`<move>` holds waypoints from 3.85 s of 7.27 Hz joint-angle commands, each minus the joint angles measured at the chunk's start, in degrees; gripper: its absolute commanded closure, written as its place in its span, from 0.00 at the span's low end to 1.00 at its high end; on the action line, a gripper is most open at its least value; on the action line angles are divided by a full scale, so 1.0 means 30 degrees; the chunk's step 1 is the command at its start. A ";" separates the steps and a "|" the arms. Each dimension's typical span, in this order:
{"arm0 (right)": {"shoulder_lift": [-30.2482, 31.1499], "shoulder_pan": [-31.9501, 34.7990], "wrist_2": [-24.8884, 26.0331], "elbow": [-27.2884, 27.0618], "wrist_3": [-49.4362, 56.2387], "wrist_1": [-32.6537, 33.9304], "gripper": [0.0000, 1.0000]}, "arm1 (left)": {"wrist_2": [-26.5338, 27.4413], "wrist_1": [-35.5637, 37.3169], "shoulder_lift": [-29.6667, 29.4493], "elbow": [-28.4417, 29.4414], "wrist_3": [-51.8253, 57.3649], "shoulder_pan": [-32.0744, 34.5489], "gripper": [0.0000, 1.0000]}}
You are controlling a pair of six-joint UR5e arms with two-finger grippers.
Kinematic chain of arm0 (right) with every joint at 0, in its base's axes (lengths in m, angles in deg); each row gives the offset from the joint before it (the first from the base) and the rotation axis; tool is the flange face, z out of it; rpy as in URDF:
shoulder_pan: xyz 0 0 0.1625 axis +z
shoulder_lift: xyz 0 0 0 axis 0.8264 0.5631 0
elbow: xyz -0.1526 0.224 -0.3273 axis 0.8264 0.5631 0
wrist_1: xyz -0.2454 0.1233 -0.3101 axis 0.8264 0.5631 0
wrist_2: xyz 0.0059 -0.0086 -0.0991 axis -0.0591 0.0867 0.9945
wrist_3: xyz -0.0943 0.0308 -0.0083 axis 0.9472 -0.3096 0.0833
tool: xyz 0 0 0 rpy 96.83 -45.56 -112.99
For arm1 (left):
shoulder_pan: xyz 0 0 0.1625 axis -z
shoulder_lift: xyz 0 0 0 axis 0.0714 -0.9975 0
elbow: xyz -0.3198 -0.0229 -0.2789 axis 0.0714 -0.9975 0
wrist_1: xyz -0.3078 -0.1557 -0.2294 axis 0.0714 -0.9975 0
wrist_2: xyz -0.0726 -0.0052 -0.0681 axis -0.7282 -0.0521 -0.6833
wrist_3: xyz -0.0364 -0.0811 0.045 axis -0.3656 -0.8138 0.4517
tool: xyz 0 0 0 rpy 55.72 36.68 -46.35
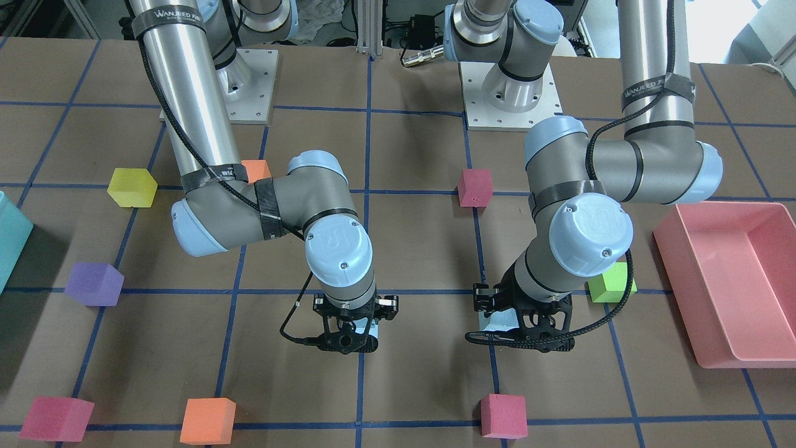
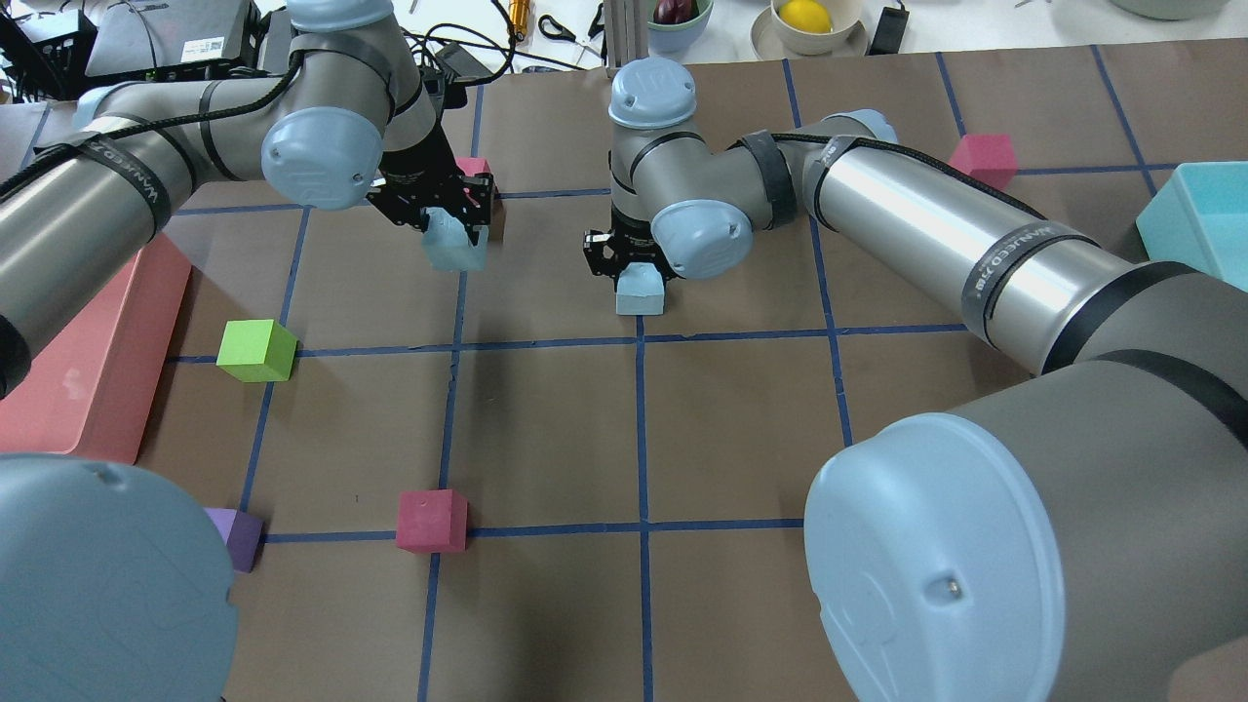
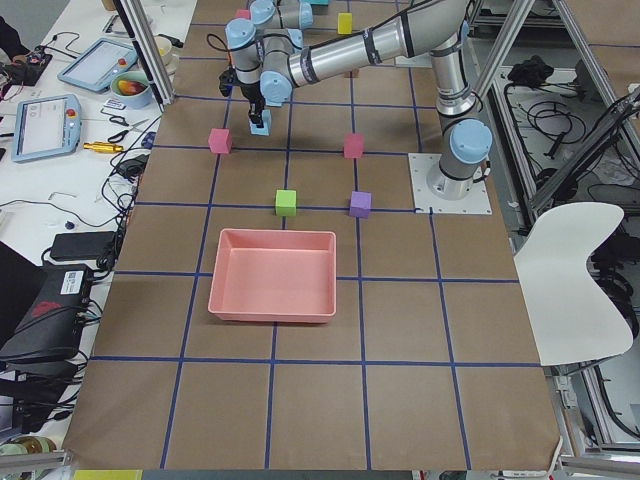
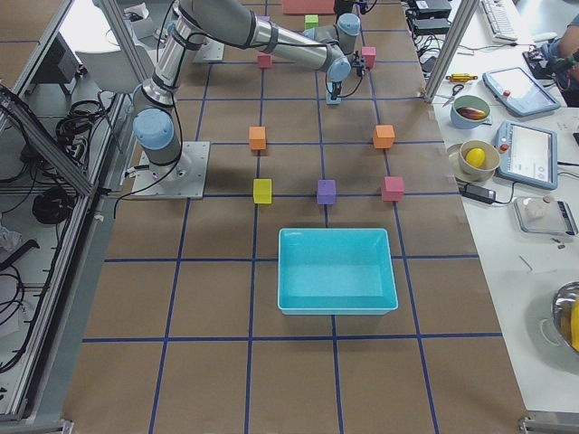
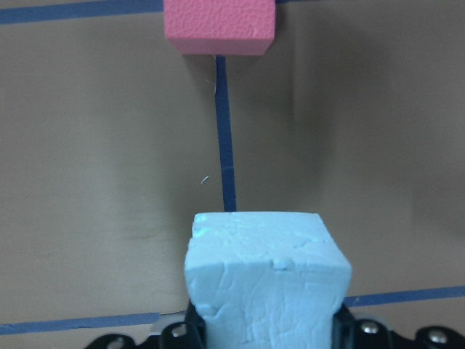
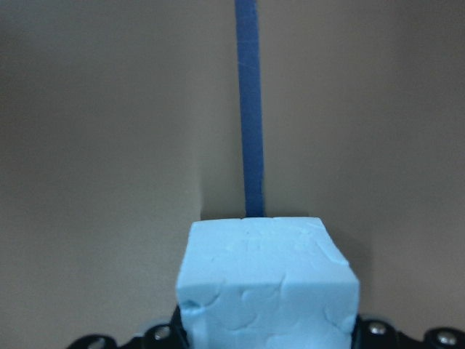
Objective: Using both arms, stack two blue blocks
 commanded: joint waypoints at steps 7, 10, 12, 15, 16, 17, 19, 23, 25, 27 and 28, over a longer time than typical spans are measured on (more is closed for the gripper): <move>0.3125 -0.2176 0.0081 0.1142 0.0137 -0.3198 0.00 | -0.0342 -0.0559 0.0210 0.0580 -0.2221 0.1625 0.91; 0.6613 -0.4116 0.0401 -0.0430 0.2855 -0.5816 0.00 | -0.0400 -0.0441 -0.0462 0.1460 -0.5295 0.3617 0.91; 0.9013 -0.5549 0.0460 -0.3732 0.5134 -0.5559 0.00 | -0.0400 -0.0235 -0.1543 0.2453 -0.6407 0.4588 0.91; 1.2767 -0.6405 0.2417 -0.4806 0.5823 -0.7718 0.00 | -0.0371 -0.0059 -0.2719 0.3308 -0.7177 0.5441 0.91; 1.2835 -0.6406 0.2365 -0.4718 0.5879 -0.7869 0.00 | -0.0400 -0.0059 -0.2779 0.3192 -0.7148 0.5645 0.89; 1.2980 -0.6348 0.2219 -0.4688 0.5908 -0.8044 0.00 | -0.0371 -0.0059 -0.2896 0.3220 -0.7090 0.5705 0.88; 1.3505 -0.6377 0.2015 -0.4629 0.5967 -0.8221 0.00 | -0.0341 -0.0030 -0.3159 0.3220 -0.7177 0.5734 0.86; 1.3830 -0.6348 0.1954 -0.4396 0.6113 -0.9568 0.00 | -0.0400 0.0936 -0.3629 0.3073 -0.7642 0.5734 0.00; 1.3890 -0.6406 0.2071 -0.4307 0.7166 -0.9540 0.00 | -0.0429 0.0908 -0.3107 0.3248 -0.7646 0.5734 0.00; 1.3831 -0.6289 0.1984 -0.3869 0.7197 -0.9628 0.00 | -0.0312 -0.0197 -0.1733 0.3686 -0.6599 0.4949 0.00; 1.3860 -0.6260 0.1954 -0.3867 0.7198 -0.9947 0.00 | -0.0370 -0.1801 -0.0884 0.4124 -0.5605 0.4160 0.00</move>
